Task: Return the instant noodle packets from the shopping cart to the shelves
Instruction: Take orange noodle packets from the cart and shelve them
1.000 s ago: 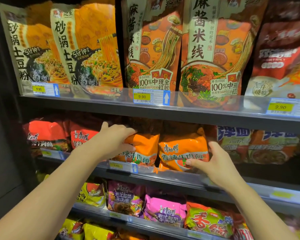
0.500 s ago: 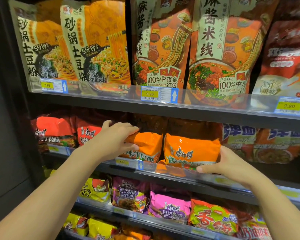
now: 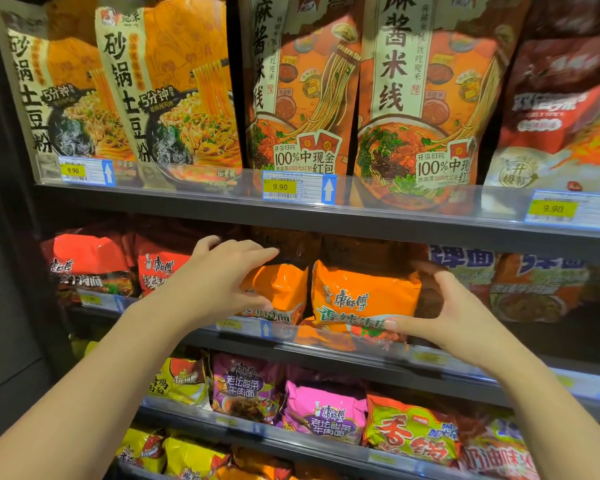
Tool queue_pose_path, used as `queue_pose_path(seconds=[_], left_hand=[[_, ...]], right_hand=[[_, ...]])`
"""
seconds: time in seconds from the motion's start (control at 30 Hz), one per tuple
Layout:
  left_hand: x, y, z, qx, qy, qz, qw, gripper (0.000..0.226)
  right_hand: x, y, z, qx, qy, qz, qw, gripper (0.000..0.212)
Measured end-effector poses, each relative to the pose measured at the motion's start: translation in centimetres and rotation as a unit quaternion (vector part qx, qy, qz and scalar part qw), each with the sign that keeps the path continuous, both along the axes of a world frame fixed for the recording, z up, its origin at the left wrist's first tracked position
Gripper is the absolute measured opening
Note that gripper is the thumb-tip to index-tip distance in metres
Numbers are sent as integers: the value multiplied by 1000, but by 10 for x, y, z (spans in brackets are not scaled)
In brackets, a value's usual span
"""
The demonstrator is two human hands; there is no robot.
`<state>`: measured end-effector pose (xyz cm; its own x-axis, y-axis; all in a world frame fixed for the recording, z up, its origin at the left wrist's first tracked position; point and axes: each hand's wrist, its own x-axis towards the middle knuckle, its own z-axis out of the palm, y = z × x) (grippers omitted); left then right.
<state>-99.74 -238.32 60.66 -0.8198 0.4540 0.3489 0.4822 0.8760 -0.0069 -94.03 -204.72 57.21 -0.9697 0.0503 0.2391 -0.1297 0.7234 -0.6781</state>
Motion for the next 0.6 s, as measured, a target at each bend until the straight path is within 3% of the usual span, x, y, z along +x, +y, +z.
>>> queue_pose_path(seconds=[0.37,0.6], left_hand=[[38,35,4,2,70,-40,997,94],[48,64,9,-30,63,-82,994,100]], right_hand=[[31,15,6,159,86,-1,984,107],[61,23,10,243,25,-43,969,112]])
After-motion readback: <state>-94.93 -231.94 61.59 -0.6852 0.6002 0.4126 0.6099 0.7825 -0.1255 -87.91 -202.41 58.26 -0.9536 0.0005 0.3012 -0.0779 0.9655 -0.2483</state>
